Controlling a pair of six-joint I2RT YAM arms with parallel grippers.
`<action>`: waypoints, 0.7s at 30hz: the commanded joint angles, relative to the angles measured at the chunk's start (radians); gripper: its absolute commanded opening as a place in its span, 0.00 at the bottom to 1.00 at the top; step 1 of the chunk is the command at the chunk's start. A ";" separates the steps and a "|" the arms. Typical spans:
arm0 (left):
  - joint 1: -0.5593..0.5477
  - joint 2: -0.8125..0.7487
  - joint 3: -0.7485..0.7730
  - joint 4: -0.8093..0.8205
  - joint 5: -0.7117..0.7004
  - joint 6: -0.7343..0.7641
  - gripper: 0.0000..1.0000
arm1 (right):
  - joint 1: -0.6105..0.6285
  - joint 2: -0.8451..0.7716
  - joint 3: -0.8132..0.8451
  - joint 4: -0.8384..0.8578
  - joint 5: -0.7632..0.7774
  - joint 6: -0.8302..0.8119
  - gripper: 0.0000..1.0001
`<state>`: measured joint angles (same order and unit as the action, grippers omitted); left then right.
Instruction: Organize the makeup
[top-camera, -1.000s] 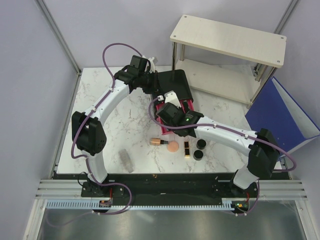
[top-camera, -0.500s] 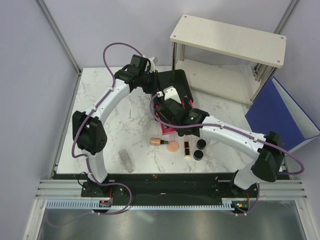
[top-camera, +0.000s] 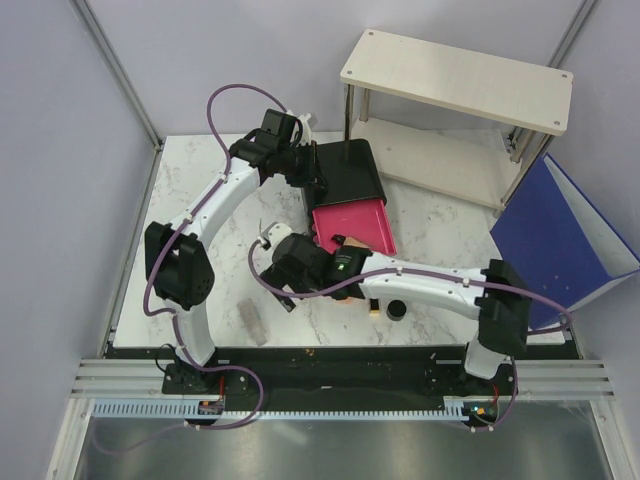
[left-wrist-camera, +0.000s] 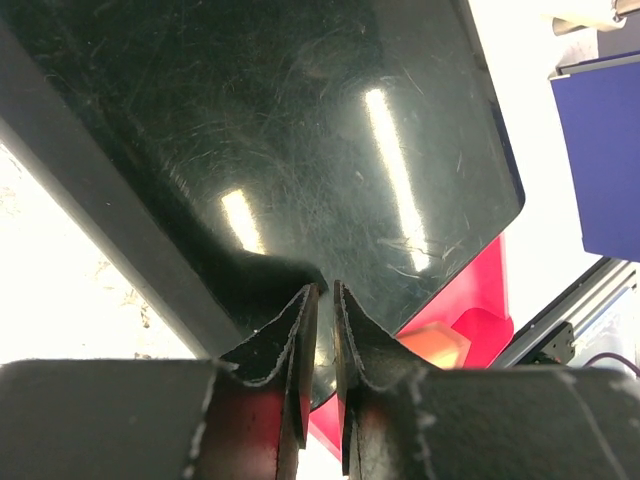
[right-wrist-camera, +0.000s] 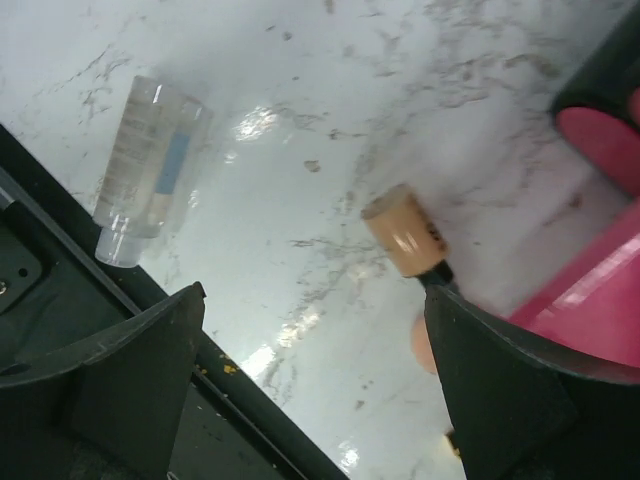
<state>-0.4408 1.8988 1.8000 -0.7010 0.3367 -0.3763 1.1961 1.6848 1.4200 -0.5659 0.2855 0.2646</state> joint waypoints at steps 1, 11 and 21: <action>0.005 0.068 -0.056 -0.247 -0.131 0.099 0.22 | 0.000 0.116 0.068 0.081 -0.236 0.033 0.98; 0.005 0.063 -0.044 -0.279 -0.150 0.112 0.23 | 0.002 0.386 0.302 0.092 -0.440 0.065 0.98; 0.005 0.068 -0.054 -0.285 -0.157 0.122 0.23 | 0.005 0.507 0.356 0.089 -0.539 0.093 0.97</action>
<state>-0.4408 1.8908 1.8122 -0.7429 0.2924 -0.3374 1.1950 2.1517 1.7393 -0.4858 -0.1955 0.3309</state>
